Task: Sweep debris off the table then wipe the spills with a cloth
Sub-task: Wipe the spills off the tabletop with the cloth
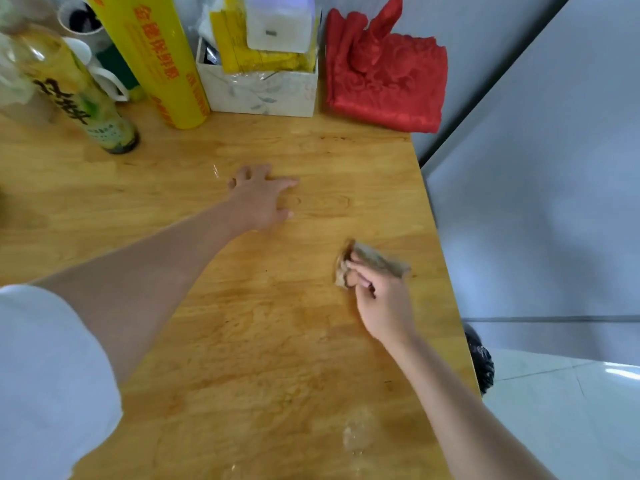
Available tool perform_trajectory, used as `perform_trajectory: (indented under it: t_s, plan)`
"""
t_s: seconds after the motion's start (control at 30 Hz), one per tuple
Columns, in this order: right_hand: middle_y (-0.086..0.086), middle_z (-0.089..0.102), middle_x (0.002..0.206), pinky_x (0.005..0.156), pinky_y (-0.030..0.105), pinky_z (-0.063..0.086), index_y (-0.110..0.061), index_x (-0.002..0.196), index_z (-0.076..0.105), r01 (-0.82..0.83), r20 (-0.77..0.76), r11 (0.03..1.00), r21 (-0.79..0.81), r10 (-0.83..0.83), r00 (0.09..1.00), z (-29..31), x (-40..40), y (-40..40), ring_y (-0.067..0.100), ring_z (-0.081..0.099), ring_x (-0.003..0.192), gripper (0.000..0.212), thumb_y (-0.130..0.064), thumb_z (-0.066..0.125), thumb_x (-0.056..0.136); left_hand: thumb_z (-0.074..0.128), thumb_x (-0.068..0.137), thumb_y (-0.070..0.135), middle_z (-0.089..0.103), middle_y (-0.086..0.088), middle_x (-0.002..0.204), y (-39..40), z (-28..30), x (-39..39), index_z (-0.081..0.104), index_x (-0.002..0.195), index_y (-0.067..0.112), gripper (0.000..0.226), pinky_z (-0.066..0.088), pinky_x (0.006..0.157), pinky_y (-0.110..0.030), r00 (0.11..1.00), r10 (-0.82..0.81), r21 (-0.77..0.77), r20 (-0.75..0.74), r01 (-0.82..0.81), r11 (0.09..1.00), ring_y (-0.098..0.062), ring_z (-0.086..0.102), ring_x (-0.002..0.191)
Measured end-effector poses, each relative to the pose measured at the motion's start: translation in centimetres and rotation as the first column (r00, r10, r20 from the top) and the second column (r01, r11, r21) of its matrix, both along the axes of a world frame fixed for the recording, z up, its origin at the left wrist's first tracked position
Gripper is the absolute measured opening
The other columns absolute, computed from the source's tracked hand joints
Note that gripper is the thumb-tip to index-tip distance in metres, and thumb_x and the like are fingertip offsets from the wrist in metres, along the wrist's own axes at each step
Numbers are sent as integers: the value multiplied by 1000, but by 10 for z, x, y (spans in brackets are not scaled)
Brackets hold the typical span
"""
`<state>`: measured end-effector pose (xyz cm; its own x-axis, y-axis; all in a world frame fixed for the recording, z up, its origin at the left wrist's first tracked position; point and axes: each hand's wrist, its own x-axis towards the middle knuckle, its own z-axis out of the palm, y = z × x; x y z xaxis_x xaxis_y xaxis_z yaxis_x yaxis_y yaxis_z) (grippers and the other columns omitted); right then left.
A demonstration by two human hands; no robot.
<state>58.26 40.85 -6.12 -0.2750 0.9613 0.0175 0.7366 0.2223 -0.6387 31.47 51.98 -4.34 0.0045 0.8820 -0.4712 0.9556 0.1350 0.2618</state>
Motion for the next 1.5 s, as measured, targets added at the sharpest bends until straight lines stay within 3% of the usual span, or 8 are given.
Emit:
perform_trajectory:
  t_s: [0.13,0.37,0.6,0.8,0.93,1.07,1.3,1.5]
  plan:
    - [-18,70,117,44,20,47,-38,116,68,-249,-3,946,-206,254,967,-3,26,-51,5,61,54,36,-15,52,95,57,94,51,5,-8,165,-7,5,2,26,150,49,64,10,119,-59,1000,-5,14,-15,5,1000,-44,-2,148]
    - [-4,69,85,53,34,53,-39,87,58,627,33,773,-98,-627,778,14,58,2,14,63,50,32,-12,44,97,46,100,48,26,-11,157,-81,13,16,36,148,41,50,37,107,-56,999,2,124,-53,4,992,-42,22,142]
    - [-9,61,136,42,10,37,-28,120,69,-335,-19,927,-166,337,941,-8,-30,-108,1,55,48,37,-13,48,93,30,106,41,19,-8,159,-103,14,-23,30,151,42,45,39,105,-54,996,76,10,-35,-76,997,-43,18,143]
    - [-25,62,96,48,30,56,-36,119,64,534,-74,819,-210,-557,827,16,-7,-20,8,63,54,43,-2,50,98,23,107,34,15,-5,164,-98,20,-46,29,152,41,46,22,118,-48,999,-27,-107,-41,22,994,-38,14,148]
    - [-25,66,99,60,14,55,-35,99,68,18,-138,996,-82,-29,990,3,-104,-52,-7,64,75,39,-2,48,93,26,106,16,10,-10,165,-99,27,-44,20,156,35,54,12,120,-48,991,-113,-140,-75,102,985,-35,8,150]
    - [-19,59,136,50,4,38,-31,120,69,-491,-54,844,-216,492,869,-16,-121,-100,-16,57,66,39,-25,40,94,28,105,8,-4,-1,166,-103,26,-47,13,158,32,60,6,120,-43,993,-114,-192,-33,106,976,-27,-8,151]
    - [1,58,141,96,42,53,-24,133,61,409,72,891,-198,-403,912,1,-91,-10,22,63,116,40,-8,47,99,32,103,5,-16,0,165,-104,22,-52,10,157,39,68,9,123,-45,996,-9,-240,84,28,970,-27,-12,151]
    - [-26,54,139,98,3,32,-32,123,67,-616,-71,743,-262,622,780,-7,-173,-108,-6,48,125,42,-21,42,92,30,96,-3,-3,7,166,-100,23,-74,28,153,40,71,17,119,-38,969,59,-204,239,-9,979,-18,1,152]
